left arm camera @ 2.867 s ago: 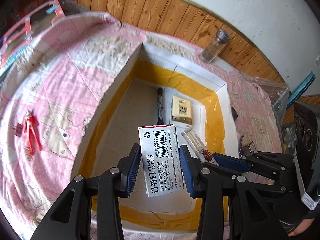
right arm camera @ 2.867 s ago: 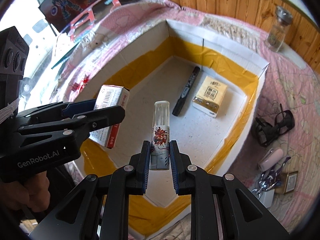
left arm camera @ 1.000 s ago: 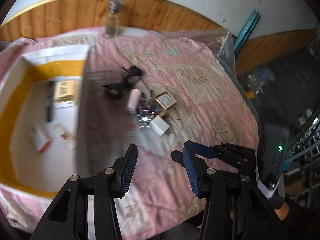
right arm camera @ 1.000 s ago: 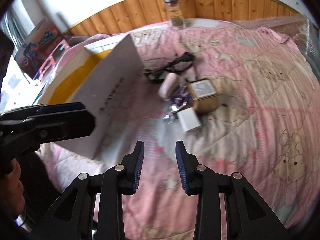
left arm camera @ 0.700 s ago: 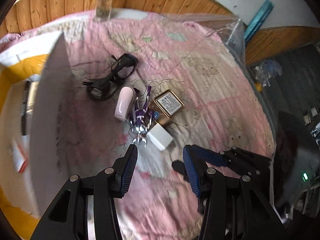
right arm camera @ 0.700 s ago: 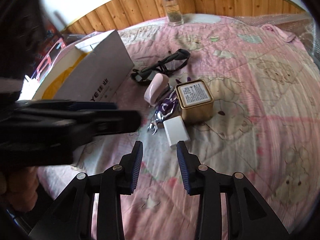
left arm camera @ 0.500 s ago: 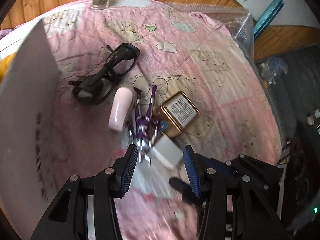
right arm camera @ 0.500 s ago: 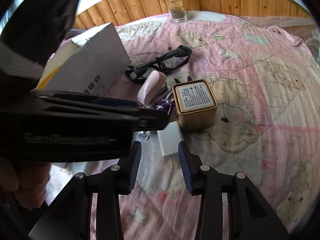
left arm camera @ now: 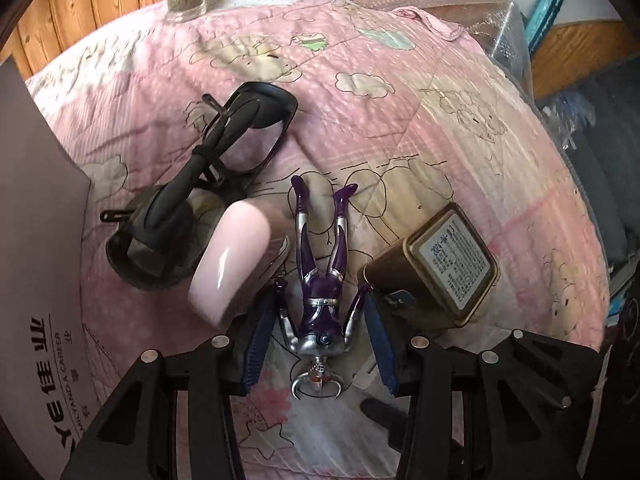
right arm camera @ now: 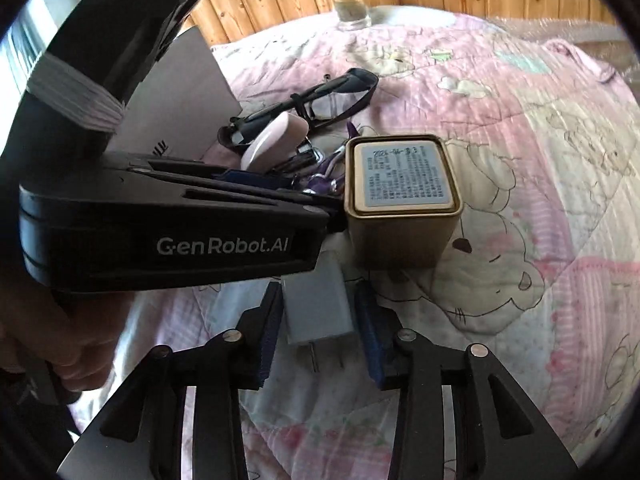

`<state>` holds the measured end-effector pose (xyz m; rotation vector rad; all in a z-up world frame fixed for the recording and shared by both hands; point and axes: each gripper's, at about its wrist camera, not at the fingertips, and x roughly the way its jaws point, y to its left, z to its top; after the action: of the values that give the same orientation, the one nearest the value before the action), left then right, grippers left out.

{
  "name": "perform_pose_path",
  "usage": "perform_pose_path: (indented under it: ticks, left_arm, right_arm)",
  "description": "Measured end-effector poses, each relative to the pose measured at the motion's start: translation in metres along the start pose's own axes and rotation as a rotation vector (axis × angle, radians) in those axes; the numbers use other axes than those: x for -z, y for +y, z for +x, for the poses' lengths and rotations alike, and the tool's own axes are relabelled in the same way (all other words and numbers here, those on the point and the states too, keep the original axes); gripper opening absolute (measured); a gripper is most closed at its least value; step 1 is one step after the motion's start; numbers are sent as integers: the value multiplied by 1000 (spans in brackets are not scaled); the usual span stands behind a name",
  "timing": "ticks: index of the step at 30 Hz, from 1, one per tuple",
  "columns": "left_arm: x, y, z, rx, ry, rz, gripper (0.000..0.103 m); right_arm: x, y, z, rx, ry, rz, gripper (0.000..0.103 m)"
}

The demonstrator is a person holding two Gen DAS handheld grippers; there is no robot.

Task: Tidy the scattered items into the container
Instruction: 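Grasp the purple toy figure with the left tool while the right tool grasps the white plug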

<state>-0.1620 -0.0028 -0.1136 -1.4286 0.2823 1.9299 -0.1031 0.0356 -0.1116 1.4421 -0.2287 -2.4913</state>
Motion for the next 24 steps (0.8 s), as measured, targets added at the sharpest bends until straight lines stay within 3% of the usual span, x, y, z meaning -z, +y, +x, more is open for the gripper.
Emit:
perform_pose_path:
  ticks: [5,7,12,20,21,22,24]
  left_arm:
    - [-6,4,0,6,9,-18,47]
    - [-12,1,2,-5,6,-8,48]
    - [-14,-2,4,-25,-4,8,44]
    - [9,8,-28,-22,-13,-47,44]
    - [12,7,-32,-20,-19,-49,27]
    - [15,6,-35,-16,-16,-51,28]
    - [22,6,-42,-13,-18,-61,11]
  right_arm:
    - [-1,3,-1,14,-12,-17,39]
    - [0,3,-2,18,-12,-1,35]
    - [4,0,-6,10,1,28,33]
    - [19,7,-23,-4,26,61,33]
    - [21,9,-25,-5,27,62,33]
    - [23,11,-28,-6,27,62,33]
    - [25,15,-30,-9,30,61,33]
